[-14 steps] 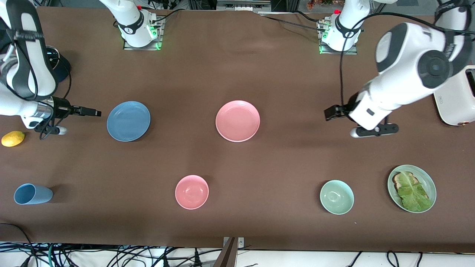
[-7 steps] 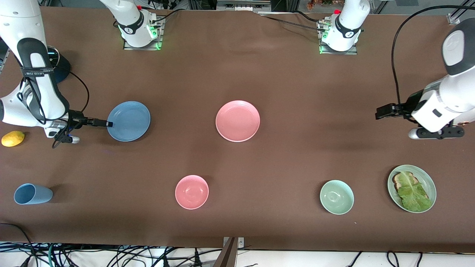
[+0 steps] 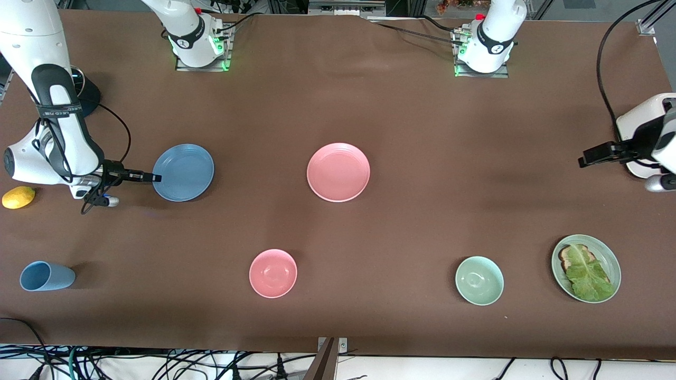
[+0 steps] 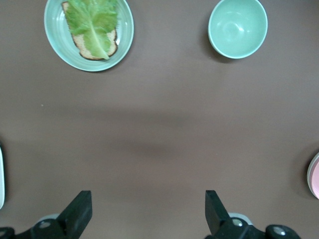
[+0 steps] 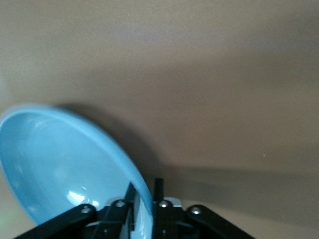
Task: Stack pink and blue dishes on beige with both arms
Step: 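Close the right gripper on the blue plate rim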
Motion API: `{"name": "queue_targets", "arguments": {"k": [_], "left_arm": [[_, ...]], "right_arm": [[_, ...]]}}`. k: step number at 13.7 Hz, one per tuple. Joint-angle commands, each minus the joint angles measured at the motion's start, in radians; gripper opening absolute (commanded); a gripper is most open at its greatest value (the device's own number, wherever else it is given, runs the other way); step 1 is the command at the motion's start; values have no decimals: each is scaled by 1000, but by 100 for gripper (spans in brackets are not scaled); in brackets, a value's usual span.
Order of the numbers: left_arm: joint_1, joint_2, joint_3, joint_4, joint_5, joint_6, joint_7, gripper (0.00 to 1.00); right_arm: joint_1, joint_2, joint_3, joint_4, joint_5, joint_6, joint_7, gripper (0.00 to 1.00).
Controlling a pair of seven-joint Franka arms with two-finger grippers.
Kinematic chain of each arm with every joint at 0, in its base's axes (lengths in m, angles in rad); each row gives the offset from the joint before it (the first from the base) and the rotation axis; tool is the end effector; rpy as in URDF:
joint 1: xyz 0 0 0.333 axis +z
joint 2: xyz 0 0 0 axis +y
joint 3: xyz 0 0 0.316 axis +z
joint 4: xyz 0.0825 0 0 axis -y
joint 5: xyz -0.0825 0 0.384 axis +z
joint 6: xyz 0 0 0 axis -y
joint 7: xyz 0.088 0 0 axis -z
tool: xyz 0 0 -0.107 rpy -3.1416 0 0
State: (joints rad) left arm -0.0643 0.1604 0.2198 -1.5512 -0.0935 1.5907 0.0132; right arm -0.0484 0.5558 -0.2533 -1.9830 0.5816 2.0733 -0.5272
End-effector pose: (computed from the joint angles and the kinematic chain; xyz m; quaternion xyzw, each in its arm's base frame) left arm 0.5931 0.0739 0.5450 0.9951 0.0742 -0.0558 0.0340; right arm 0.5444 -0.1415 0.1639 -0.9645 0.0791 0.1270 0.2175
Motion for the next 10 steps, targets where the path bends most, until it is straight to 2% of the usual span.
{"name": "queue_targets", "arguments": {"k": [1,3,6,10], "left_arm": [[1,-53,-28,-3,28,-27,11,100],[1,-53,-57,3,53,-37,14,100],[-25,-73,-89,3,139,-35,4,100],[-32,-108,-99,-6,127,-34,4,100]], "right_arm": [[-5,19,3,33,11,-10,-20,0],[-1,12,6,52,6,-24,-17,0],[12,7,8,183,1,-241,-4,0],[111,-2,8,288,4,-421,10,0]]}}
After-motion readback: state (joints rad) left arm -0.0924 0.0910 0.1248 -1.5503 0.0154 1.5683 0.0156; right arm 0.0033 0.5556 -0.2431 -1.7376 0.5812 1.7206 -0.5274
